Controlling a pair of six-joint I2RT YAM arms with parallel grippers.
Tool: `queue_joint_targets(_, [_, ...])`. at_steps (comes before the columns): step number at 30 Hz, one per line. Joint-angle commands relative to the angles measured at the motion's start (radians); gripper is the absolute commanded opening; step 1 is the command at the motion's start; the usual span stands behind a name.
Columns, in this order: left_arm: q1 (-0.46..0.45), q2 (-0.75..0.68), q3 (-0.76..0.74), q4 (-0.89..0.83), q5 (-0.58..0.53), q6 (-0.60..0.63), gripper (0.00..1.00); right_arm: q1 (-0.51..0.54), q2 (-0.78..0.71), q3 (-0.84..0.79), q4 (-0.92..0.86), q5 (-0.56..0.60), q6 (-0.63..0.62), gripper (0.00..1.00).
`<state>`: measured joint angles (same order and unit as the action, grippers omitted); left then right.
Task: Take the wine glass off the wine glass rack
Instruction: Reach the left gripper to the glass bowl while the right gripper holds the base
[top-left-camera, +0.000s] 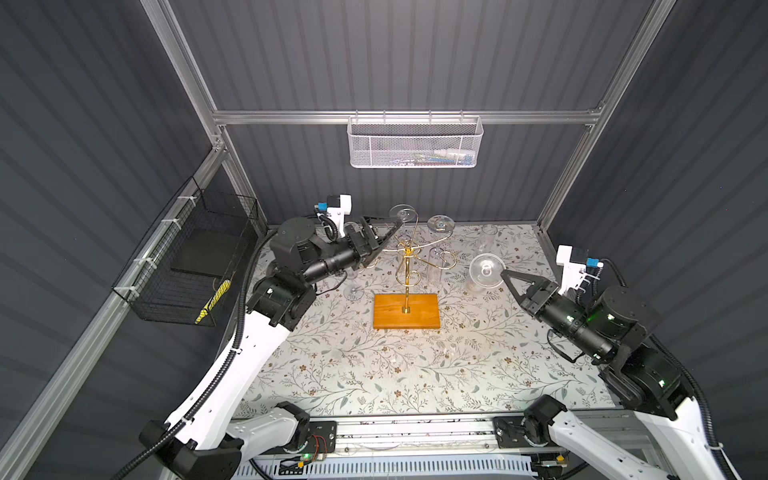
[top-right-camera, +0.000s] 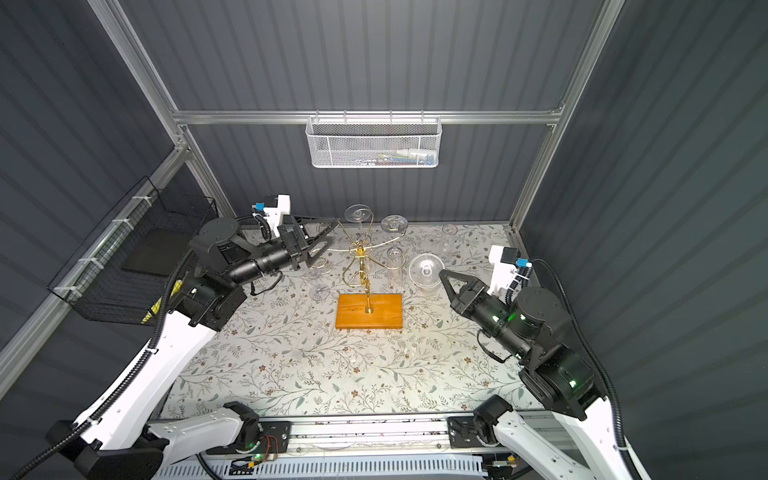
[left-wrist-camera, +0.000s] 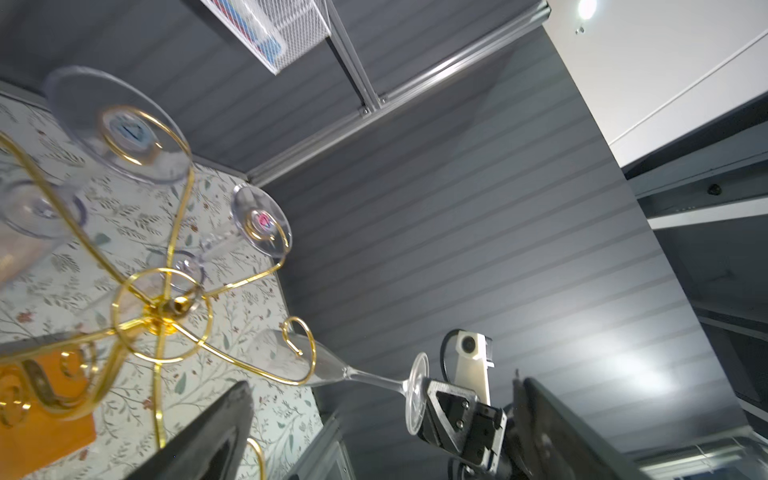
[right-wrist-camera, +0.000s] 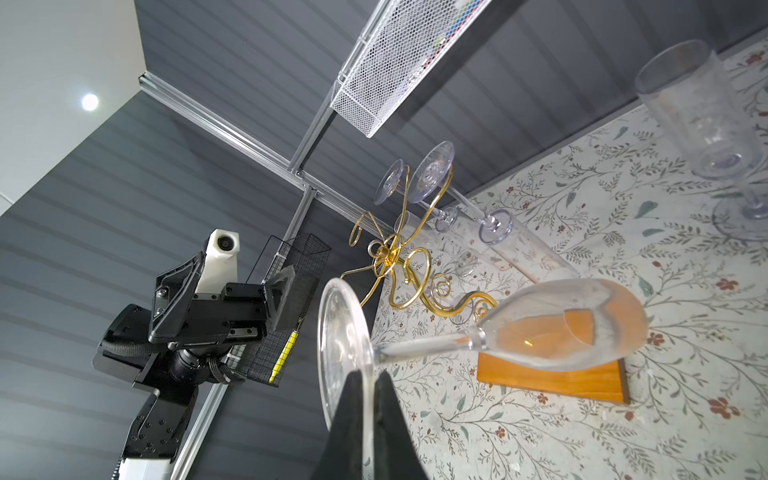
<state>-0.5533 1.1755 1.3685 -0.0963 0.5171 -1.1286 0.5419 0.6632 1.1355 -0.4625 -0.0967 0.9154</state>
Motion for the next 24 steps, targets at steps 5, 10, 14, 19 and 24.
queue_joint_targets(5, [-0.093,0.082,0.01,0.105,0.046,-0.17,1.0,-0.009,0.003,0.014,0.113,-0.08,-0.13,0.0])
queue_joint_targets(10, [-0.141,0.122,0.023,0.141,0.038,-0.228,0.99,-0.011,-0.006,0.01,0.13,-0.104,-0.23,0.0])
queue_joint_targets(14, [-0.198,0.163,0.037,0.165,0.026,-0.251,0.99,-0.012,-0.012,0.01,0.136,-0.119,-0.314,0.0])
queue_joint_targets(19, [-0.255,0.225,0.088,0.215,0.023,-0.293,0.99,-0.014,-0.015,0.01,0.145,-0.142,-0.401,0.0])
queue_joint_targets(24, [-0.296,0.281,0.116,0.263,0.027,-0.339,0.99,-0.016,-0.024,0.007,0.147,-0.15,-0.464,0.0])
